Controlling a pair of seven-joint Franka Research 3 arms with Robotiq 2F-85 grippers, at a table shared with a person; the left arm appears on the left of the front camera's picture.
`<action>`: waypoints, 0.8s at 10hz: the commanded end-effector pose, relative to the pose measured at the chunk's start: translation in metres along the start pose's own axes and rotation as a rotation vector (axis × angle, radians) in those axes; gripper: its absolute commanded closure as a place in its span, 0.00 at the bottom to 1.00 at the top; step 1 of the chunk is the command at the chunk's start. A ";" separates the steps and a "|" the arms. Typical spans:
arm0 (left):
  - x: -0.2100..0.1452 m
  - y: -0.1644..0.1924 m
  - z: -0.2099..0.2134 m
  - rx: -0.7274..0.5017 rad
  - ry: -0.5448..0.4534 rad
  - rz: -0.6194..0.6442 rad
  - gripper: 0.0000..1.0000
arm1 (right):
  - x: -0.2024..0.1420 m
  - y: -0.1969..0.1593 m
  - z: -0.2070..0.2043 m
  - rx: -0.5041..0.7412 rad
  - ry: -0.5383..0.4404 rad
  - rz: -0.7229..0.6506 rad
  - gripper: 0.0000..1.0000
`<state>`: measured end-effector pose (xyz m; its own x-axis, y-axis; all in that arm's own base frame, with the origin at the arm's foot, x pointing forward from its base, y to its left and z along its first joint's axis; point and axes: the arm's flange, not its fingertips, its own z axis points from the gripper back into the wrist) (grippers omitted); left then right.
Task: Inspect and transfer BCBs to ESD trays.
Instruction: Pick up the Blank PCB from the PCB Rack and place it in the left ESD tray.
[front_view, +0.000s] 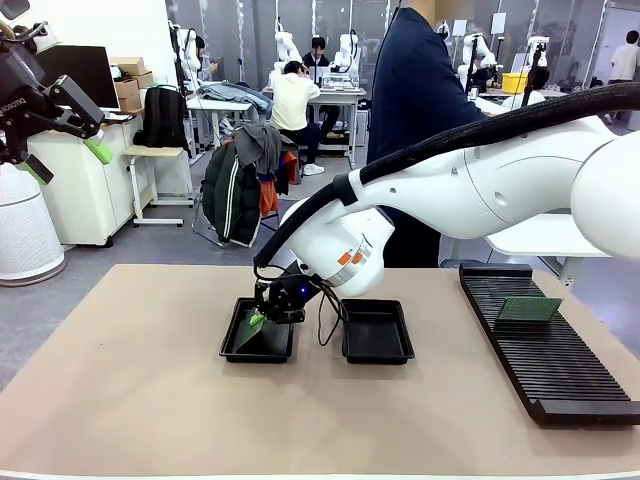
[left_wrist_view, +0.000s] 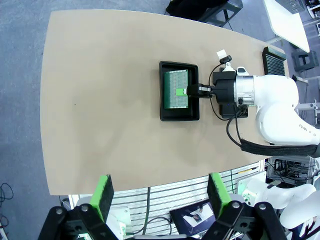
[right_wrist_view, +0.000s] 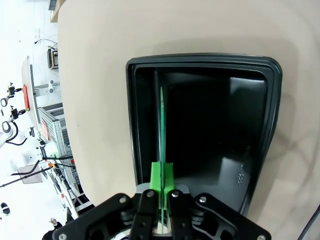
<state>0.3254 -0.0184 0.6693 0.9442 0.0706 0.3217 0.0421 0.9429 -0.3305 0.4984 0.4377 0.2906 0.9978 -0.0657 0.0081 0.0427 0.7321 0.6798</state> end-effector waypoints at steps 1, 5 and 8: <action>0.000 0.002 -0.002 -0.011 -0.004 -0.013 0.00 | -0.001 0.003 -0.002 -0.021 0.002 -0.007 0.97; 0.000 0.002 -0.002 -0.011 -0.004 -0.013 0.00 | -0.007 0.003 0.000 -0.077 0.020 -0.048 0.76; 0.000 0.002 -0.002 -0.011 -0.004 -0.013 0.00 | -0.010 0.005 0.006 -0.131 0.001 -0.044 0.54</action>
<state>0.3254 -0.0184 0.6693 0.9442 0.0706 0.3217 0.0421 0.9429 -0.3305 0.4927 0.4413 0.2907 0.9962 -0.0849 -0.0172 0.0773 0.7814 0.6192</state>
